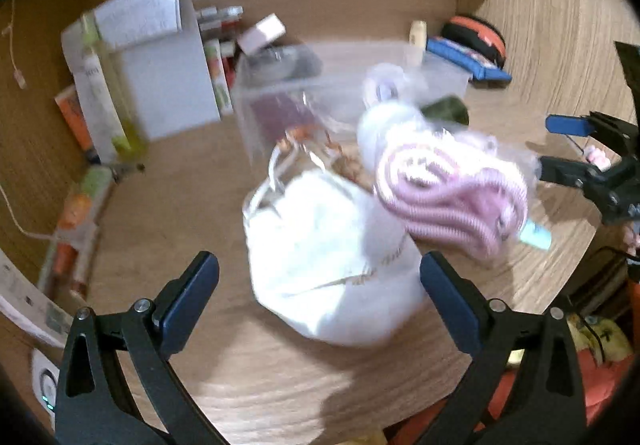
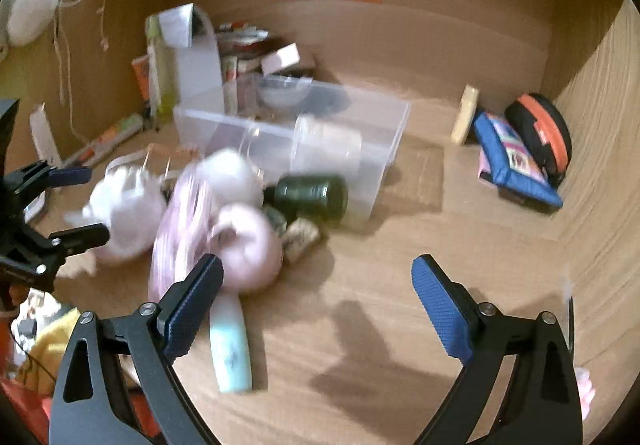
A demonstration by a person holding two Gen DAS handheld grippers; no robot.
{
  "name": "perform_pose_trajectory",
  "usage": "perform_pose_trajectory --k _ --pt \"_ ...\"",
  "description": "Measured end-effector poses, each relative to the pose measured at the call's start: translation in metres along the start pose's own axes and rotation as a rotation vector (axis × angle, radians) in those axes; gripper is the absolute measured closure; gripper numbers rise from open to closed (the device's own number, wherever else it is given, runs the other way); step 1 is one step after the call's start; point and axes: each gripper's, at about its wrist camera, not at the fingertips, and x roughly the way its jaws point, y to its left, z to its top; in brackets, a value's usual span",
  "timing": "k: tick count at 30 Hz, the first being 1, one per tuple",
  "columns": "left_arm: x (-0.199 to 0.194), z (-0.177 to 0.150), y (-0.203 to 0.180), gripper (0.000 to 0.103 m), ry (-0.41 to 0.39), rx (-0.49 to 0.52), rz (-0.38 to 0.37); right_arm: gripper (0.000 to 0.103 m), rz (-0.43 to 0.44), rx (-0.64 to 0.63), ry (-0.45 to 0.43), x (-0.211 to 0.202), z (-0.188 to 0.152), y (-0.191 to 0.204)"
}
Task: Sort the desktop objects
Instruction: 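Grasp the white cloth bag with the left tool while the right tool grasps the light blue bottle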
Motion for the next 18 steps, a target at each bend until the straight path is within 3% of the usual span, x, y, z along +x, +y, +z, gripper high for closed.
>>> perform_pose_trajectory --k 8,12,16,18 --pt "0.031 0.016 -0.007 0.001 0.096 -0.060 -0.025 0.010 0.094 -0.058 0.053 0.007 -0.027 0.016" --pt "0.046 0.023 -0.004 0.001 0.136 -0.073 -0.012 0.038 0.128 -0.099 0.075 0.014 -0.034 0.026" --pt "0.055 0.023 0.004 0.001 0.154 -0.104 -0.017 0.049 0.146 -0.133 0.107 0.023 -0.036 0.035" --pt "0.054 0.021 0.006 0.003 0.140 -0.108 -0.025 0.060 0.170 -0.134 0.105 0.024 -0.036 0.036"
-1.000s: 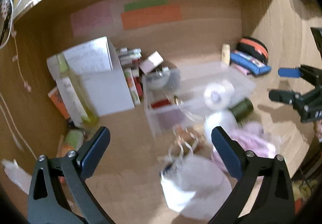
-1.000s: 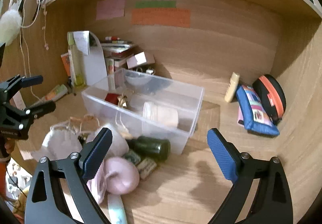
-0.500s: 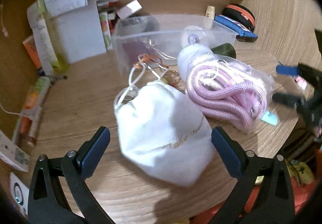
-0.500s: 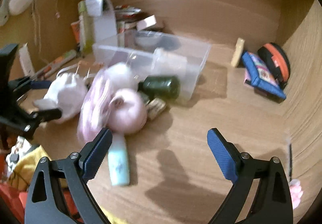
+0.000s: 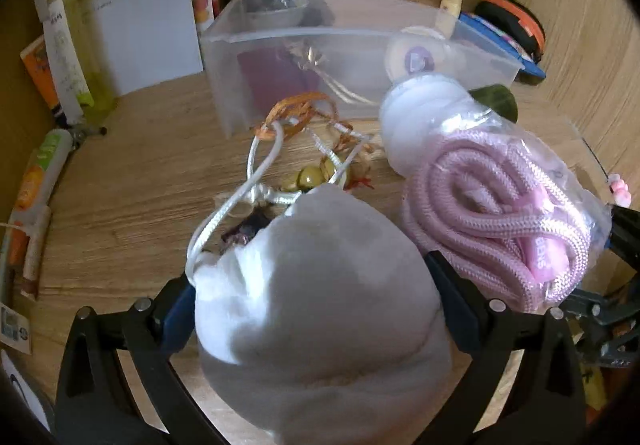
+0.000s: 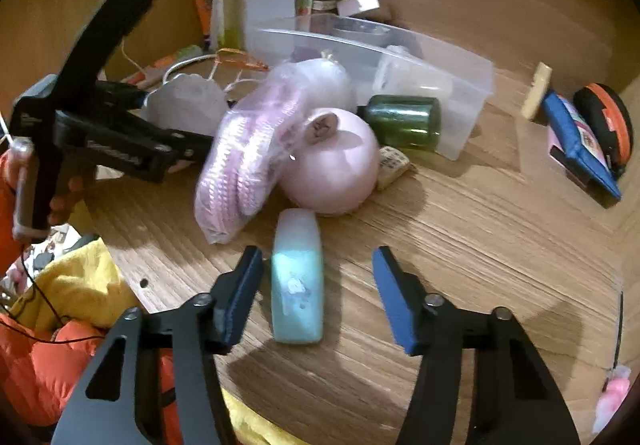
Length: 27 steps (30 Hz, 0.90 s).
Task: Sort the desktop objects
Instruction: 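Grasp the white cloth bag with the left tool while the right tool grasps the light blue bottle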
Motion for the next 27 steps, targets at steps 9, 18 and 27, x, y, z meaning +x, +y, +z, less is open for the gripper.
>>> perform_pose_trajectory --k 9,18,27 --pt "-0.020 -0.012 0.013 0.028 -0.047 -0.023 -0.049 0.080 0.038 0.035 -0.002 -0.002 0.000 -0.004" --pt "-0.057 -0.011 0.020 0.058 -0.121 -0.050 -0.115 0.080 -0.017 0.134 -0.069 -0.027 0.005 -0.033" --pt "-0.059 -0.009 0.008 0.069 -0.124 -0.024 -0.145 0.080 -0.039 0.153 -0.141 -0.048 0.021 -0.049"
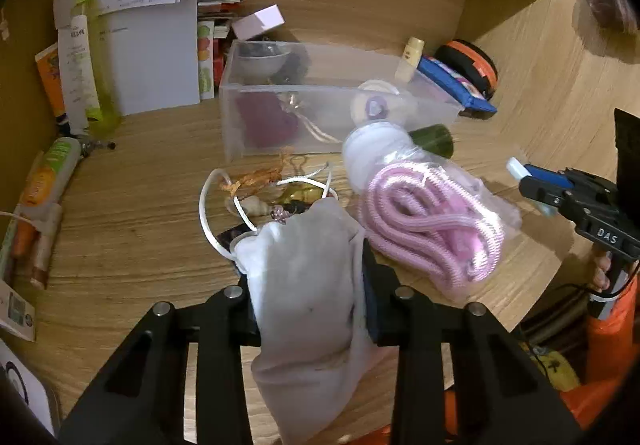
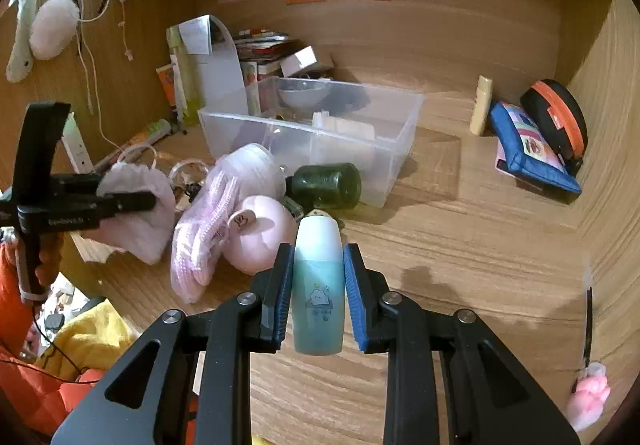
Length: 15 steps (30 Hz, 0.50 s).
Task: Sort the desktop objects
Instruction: 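Grasp the white cloth bag with the left tool while the right tool grasps the light blue bottle, then carry the white cloth bag in the left tool while the right tool carries the blue bottle to the box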
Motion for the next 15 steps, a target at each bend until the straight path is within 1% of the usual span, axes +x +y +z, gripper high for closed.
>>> perform_pose_trajectory --k 8,10,15 --pt "-0.022 0.028 -0.002 0.069 -0.094 -0.035 -0.067 0.080 -0.009 -0.002 -0.047 -0.005 0.020 -0.004" --pt "-0.027 0.038 -0.001 0.069 -0.126 -0.046 -0.077 0.080 -0.010 -0.009 -0.071 -0.008 0.028 -0.004" --pt "-0.031 0.060 0.005 0.069 -0.171 -0.079 -0.114 0.080 -0.016 -0.017 -0.118 -0.010 0.050 -0.007"
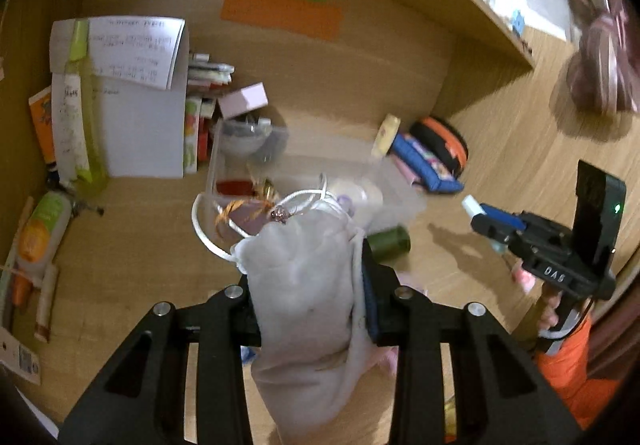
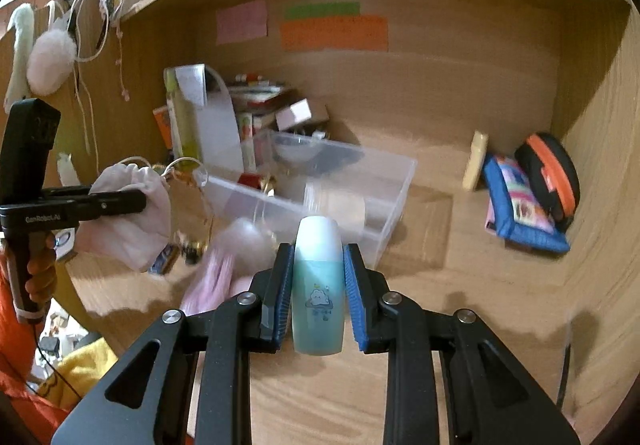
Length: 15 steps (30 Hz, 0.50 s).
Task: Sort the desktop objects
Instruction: 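Carry the white cloth bag in the left tool while the right tool carries the blue bottle to the box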
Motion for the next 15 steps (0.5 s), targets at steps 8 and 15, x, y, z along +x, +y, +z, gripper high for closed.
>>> perform_pose_trajectory --k 8,15 --pt "0.023 0.034 0.012 0.069 -0.024 -0.059 -0.010 0.080 0.004 -0.004 -0.029 0.017 0.031 -0.008" --pt "0.047 0.053 0.017 0.069 -0.043 -0.083 0.019 0.080 0.012 0.004 -0.017 0.042 0.046 -0.018"
